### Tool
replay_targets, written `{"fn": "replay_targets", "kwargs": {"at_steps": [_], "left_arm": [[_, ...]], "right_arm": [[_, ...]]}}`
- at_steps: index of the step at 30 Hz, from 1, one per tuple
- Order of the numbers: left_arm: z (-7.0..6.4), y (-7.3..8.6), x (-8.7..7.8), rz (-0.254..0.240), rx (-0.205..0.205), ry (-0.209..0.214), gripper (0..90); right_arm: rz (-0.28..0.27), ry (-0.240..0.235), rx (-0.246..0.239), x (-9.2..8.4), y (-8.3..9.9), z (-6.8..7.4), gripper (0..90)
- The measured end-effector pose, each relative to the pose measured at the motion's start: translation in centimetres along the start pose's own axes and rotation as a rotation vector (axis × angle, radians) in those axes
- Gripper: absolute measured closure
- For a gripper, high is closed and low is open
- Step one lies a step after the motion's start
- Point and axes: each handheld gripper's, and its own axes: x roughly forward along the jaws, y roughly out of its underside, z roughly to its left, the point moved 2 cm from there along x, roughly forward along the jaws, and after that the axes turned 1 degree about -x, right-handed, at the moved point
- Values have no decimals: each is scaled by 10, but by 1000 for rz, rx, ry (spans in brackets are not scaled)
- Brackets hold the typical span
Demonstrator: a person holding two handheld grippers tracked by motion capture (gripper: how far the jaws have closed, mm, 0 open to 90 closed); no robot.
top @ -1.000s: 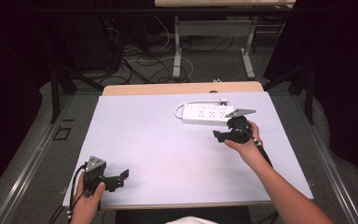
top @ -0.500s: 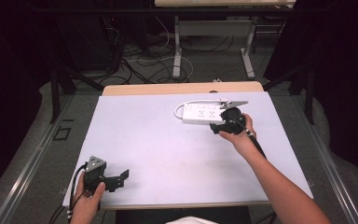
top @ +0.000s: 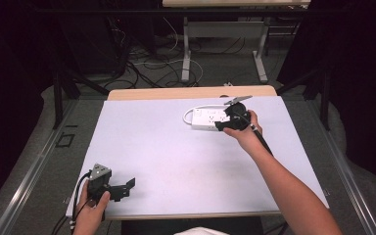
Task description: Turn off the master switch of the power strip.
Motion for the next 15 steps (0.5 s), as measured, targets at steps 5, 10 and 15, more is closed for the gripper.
{"fn": "replay_targets", "kwargs": {"at_steps": [5, 10, 15], "left_arm": [[1, 0, -1, 7, 8, 2, 5], [2, 0, -1, 8, 5, 2, 5], [1, 0, 0, 7, 4, 5, 5]], "right_arm": [[1, -9, 9, 5, -8, 0, 307], [7, -4, -11, 11, -15, -1, 310], [21, 0, -19, 17, -25, 0, 311]]}}
